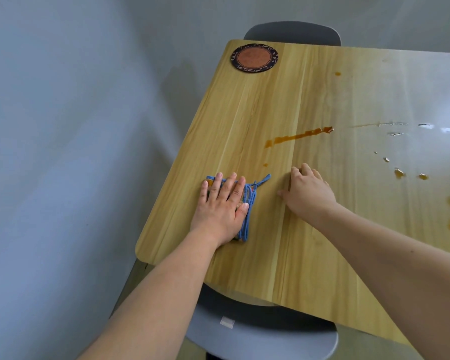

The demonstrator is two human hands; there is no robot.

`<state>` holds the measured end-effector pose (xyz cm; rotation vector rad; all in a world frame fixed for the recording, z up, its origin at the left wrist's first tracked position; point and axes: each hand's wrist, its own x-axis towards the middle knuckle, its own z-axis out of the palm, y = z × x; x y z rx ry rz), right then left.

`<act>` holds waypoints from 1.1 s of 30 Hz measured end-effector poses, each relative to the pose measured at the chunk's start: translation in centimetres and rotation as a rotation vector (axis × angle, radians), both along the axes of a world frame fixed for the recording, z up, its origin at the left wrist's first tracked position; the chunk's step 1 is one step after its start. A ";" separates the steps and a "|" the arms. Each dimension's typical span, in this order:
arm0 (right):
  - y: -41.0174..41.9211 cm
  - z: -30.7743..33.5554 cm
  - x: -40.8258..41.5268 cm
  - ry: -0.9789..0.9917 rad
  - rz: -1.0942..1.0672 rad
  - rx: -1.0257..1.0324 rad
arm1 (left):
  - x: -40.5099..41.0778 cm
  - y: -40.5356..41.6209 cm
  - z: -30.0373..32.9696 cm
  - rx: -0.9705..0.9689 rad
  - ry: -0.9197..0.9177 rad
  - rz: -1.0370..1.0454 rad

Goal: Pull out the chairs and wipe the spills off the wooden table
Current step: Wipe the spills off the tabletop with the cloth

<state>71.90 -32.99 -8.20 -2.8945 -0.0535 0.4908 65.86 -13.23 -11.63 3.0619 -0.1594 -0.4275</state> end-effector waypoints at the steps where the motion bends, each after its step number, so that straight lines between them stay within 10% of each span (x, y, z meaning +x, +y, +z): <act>1: 0.0 -0.1 -0.1 0.012 -0.004 -0.002 | -0.4 0.0 0.0 0.000 0.001 -0.001; 19: 0.0 -0.8 -2.0 0.087 0.020 -0.092 | -8.1 0.6 0.6 0.023 0.080 -0.018; 25: -0.1 -1.0 -2.1 0.087 0.024 -0.090 | -8.0 1.6 1.2 -0.366 -0.087 0.140; 33: -0.3 -1.0 -2.1 0.056 0.043 -0.093 | -8.4 0.2 0.3 -0.108 -0.093 0.189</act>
